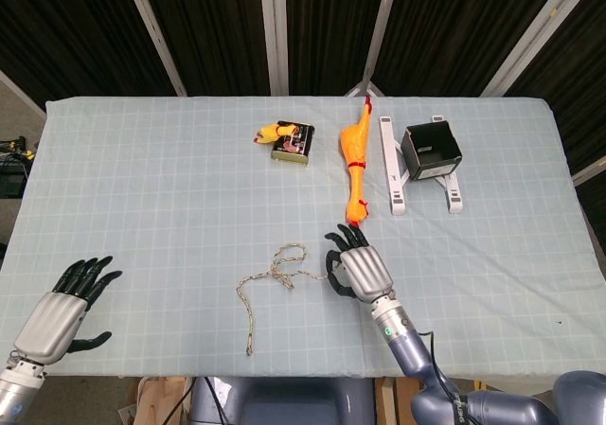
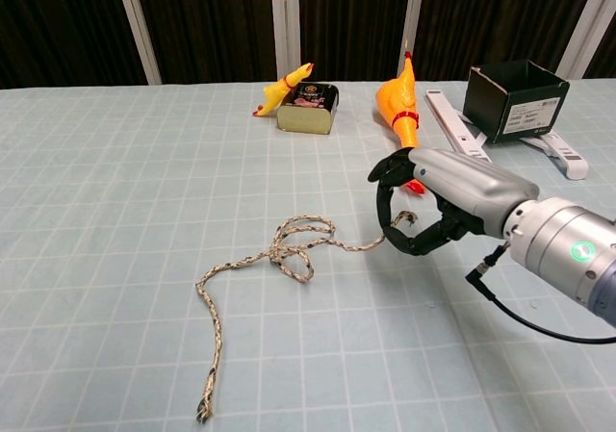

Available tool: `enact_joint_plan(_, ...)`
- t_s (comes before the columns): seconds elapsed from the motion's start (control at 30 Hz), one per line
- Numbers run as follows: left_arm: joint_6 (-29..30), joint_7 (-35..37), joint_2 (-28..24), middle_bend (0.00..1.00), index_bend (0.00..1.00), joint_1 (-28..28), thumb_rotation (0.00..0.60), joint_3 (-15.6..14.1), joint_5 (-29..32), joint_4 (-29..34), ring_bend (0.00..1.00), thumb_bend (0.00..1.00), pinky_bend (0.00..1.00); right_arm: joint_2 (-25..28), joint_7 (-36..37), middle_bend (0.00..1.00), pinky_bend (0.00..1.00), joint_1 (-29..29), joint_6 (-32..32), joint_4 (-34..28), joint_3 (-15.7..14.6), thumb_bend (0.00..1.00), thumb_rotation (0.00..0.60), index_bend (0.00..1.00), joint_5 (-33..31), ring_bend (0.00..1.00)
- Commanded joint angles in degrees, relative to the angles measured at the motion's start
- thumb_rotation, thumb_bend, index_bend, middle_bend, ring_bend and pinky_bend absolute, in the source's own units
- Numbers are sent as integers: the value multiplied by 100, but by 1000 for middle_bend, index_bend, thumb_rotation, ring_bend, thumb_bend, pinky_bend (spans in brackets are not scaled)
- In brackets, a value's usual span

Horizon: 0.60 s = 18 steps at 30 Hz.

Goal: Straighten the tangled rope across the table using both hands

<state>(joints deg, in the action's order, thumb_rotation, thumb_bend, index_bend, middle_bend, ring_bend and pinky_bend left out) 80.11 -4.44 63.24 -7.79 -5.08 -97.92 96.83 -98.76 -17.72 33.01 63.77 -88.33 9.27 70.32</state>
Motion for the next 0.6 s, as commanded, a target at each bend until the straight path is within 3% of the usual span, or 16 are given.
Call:
enact_joint_plan(0.03, -428, -244, -147, 16, 245, -418, 600, 79, -273, 77, 0, 171, 0, 20, -12, 214, 0, -5, -4, -39, -9, 487, 600, 626, -3, 6)
enact_joint_plan(0.33, -1794, -592, -197, 142, 382, -1679, 600, 270, -901, 201, 20, 217, 49, -18, -106, 215, 0, -9, 28, -144, 7, 488, 600, 626, -58, 6)
enact_joint_plan(0.6, -2272, -734, 467, 201, 438, -2361, 600, 284, -1384, -205, 46, 264, 78, -36, -154, 215, 0, 0, 25, -131, 42, 487, 600, 633, -133, 6)
